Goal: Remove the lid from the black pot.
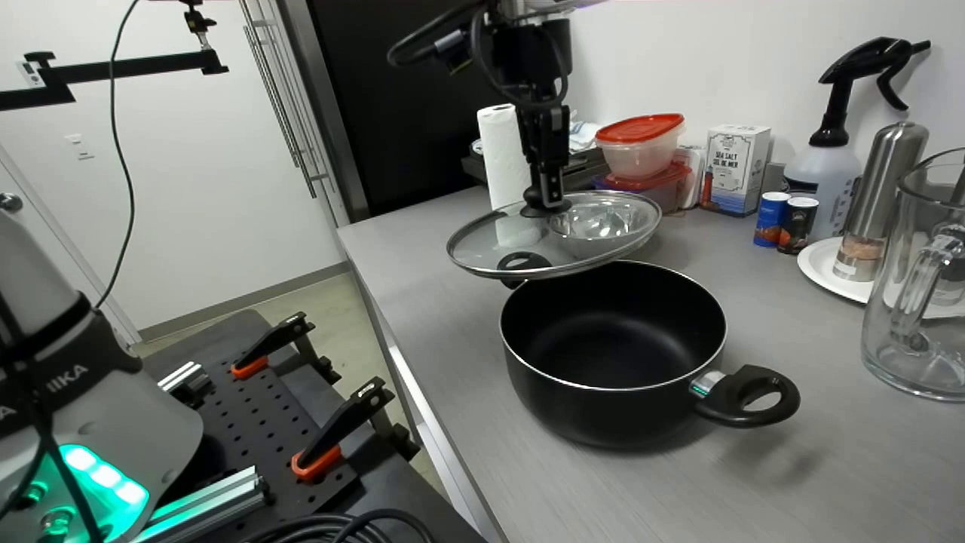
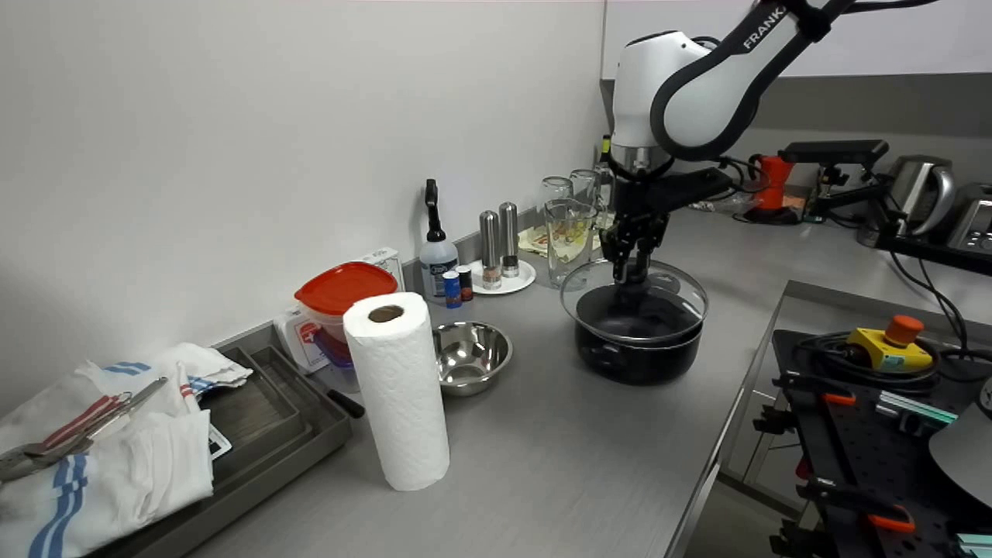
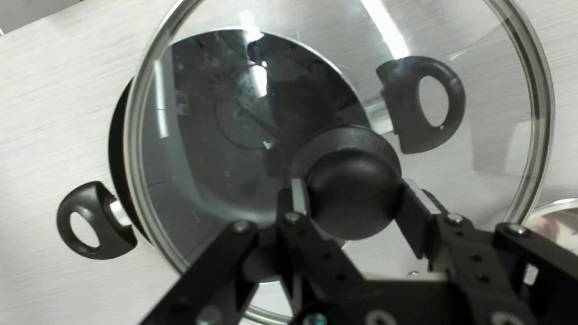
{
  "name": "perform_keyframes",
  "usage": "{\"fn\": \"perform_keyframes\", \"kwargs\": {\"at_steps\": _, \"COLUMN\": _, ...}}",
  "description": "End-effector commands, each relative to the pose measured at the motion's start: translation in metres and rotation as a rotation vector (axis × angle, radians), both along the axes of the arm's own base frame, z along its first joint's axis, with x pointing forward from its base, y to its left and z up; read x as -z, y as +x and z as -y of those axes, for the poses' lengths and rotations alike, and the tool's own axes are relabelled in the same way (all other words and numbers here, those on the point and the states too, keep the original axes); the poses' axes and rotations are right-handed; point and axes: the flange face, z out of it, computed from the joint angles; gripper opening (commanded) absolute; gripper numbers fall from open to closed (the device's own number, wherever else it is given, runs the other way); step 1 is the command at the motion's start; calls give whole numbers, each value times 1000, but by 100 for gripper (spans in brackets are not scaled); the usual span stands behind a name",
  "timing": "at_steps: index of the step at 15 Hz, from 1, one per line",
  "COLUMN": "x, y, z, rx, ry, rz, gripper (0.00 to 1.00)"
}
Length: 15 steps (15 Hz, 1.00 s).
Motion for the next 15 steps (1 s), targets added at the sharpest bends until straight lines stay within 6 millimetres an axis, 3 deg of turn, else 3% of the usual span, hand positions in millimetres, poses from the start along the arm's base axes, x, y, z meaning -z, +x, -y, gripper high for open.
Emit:
{"fn": "perform_keyframes", "kwargs": {"at_steps": 1, "x": -9, "y": 16, "z": -53, "rx": -78, "ry": -19, "rz": -21, "gripper": 25}}
{"fn": "perform_keyframes", "kwargs": {"at_steps": 9, "x": 10, "y": 57, "z": -172, "rx": -275, "ry": -20, "rz": -66, "gripper": 25}}
{"fn": "perform_keyframes", "kwargs": {"at_steps": 12, "x": 23, "y": 80, "z": -197, "rx": -335, "ry": -10, "rz": -55, "gripper": 25}}
{"fn": "perform_keyframes", "kwargs": {"at_steps": 15, "x": 40, "y": 101, "z": -210, "rx": -359, "ry": 10, "rz": -54, "gripper": 25}}
